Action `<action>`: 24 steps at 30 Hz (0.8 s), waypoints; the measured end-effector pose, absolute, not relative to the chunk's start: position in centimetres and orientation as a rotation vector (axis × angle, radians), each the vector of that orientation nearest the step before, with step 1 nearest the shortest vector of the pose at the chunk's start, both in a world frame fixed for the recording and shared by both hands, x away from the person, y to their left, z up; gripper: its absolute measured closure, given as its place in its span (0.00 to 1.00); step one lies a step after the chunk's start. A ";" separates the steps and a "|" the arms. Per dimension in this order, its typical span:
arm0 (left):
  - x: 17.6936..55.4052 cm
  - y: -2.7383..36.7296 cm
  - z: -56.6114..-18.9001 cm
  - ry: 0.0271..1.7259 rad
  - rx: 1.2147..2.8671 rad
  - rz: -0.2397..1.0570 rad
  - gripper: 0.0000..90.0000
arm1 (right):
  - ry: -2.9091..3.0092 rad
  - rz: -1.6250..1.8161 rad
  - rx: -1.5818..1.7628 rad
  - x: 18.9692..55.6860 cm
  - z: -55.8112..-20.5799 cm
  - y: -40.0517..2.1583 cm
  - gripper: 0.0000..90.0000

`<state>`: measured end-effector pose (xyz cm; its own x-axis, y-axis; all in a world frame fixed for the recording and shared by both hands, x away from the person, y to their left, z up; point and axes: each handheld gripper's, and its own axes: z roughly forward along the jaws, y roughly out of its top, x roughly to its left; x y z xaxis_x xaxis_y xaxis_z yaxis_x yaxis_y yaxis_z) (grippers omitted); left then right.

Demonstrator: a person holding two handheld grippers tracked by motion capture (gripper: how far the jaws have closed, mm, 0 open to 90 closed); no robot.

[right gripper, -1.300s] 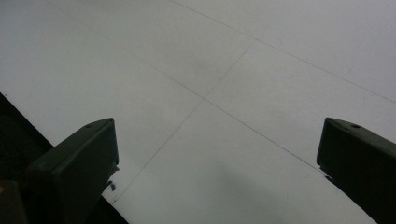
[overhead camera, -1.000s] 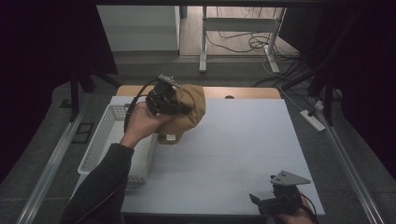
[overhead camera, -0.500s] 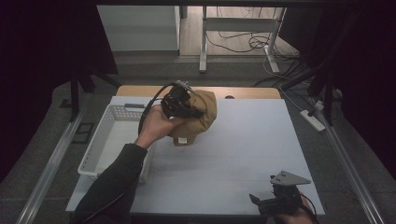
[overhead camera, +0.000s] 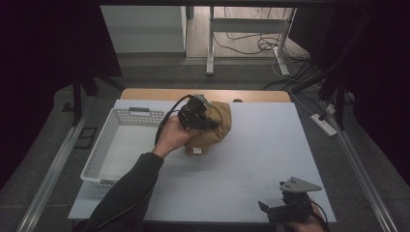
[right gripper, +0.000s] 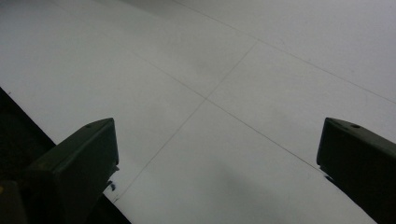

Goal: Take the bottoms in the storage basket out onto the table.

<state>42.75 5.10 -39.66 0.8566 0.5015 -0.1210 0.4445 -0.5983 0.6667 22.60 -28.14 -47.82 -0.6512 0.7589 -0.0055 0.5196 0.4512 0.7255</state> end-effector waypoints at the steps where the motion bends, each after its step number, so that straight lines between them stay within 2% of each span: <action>1: 42.8 4.9 -39.8 0.677 2.301 0.104 0.87 | 2.376 1.018 1.089 22.6 -47.8 -28.1 0.00; 24: 43.9 4.0 -43.8 0.710 2.326 0.147 0.86 | 2.380 1.013 1.084 22.6 -47.8 -28.1 0.00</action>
<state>43.87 3.99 -43.79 0.8439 0.5294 -0.0875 0.4512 -0.6118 0.6497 22.56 -28.09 -47.82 -0.6535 0.7569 -0.0092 0.5179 0.4559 0.7238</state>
